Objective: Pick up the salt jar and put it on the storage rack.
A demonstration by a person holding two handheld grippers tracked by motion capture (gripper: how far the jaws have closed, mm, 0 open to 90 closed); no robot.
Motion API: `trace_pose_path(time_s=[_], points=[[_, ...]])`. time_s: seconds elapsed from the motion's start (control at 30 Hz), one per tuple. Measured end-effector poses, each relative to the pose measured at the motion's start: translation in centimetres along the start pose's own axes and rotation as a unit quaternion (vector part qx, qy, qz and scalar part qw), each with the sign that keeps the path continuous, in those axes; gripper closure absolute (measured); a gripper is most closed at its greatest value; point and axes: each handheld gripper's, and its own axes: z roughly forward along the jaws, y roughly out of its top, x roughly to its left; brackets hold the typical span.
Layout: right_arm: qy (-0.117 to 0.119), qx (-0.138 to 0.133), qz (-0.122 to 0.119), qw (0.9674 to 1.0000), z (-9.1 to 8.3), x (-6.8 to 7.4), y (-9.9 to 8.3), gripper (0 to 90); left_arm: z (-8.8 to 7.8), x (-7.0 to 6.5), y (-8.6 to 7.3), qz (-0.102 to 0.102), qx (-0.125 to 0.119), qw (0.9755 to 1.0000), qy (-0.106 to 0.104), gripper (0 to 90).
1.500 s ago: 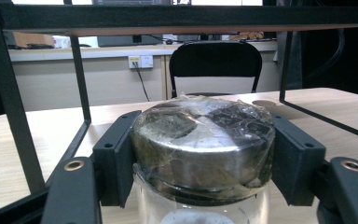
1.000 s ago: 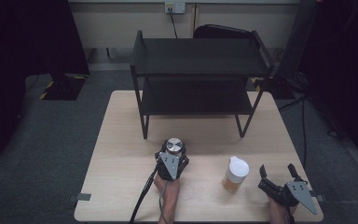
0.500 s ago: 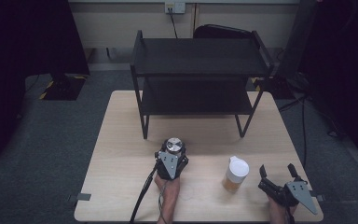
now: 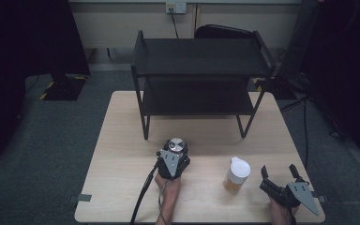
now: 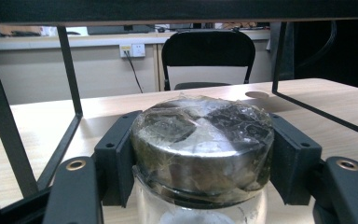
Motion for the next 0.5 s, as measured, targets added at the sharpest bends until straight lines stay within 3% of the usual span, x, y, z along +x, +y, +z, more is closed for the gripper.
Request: trace_pose_path(time_s=[0.03,0.1,0.5], points=[[0.0,0.0,0.0,1.0,0.0,0.0,0.0,1.4,0.0,0.4,0.2,-0.003,0.001,0.9999,-0.01,35.1],[0.001,0.0,0.0,1.0,0.0,0.0,0.0,1.5,0.0,0.4,0.3,0.004,0.003,0.9999,-0.009,35.1],[-0.001,0.001,0.001,1.0,0.0,0.0,0.0,1.6,-0.2,1.5,1.1,-0.004,0.006,0.9998,-0.02,35.1]])
